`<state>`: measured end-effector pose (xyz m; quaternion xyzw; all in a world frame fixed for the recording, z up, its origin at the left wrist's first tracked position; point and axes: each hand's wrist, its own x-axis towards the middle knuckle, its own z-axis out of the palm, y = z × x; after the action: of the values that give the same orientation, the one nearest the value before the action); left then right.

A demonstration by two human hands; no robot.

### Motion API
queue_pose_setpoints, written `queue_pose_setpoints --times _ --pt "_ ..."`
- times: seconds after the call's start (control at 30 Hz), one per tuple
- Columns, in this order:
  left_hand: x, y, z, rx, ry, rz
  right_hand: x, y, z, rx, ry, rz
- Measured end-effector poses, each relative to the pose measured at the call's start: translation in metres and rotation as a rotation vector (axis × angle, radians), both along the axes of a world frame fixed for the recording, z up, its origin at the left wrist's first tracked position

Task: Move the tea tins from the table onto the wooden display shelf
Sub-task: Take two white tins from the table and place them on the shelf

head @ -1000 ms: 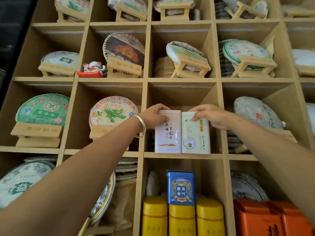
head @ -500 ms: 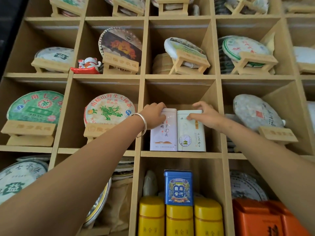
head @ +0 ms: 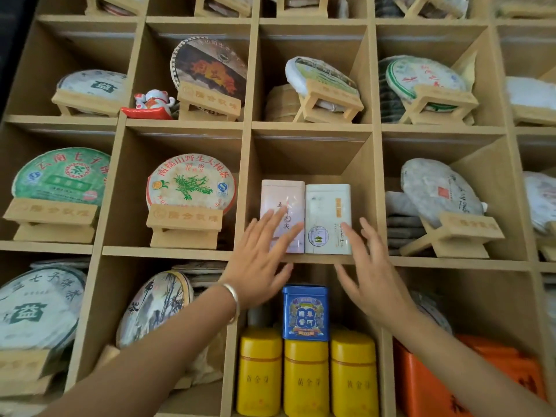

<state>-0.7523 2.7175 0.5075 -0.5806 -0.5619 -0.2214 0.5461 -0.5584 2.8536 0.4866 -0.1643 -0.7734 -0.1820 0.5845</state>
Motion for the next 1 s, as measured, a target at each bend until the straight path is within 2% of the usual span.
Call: queue_pose_setpoints --times 0.1,0.2,0.4,1.0 --pt "-0.011 0.009 -0.049 -0.037 0.019 0.093 -0.005 0.003 -0.012 0.016 -0.101 -0.095" --pt "-0.016 0.014 -0.064 -0.060 -0.026 0.120 -0.008 0.010 -0.016 0.026 -0.152 -0.167" --pt "-0.006 0.018 -0.050 -0.072 -0.041 0.159 -0.018 0.013 -0.018 0.150 -0.250 -0.232" --pt "-0.017 0.023 -0.044 -0.128 -0.051 0.147 -0.029 0.009 -0.022 0.097 -0.290 -0.236"
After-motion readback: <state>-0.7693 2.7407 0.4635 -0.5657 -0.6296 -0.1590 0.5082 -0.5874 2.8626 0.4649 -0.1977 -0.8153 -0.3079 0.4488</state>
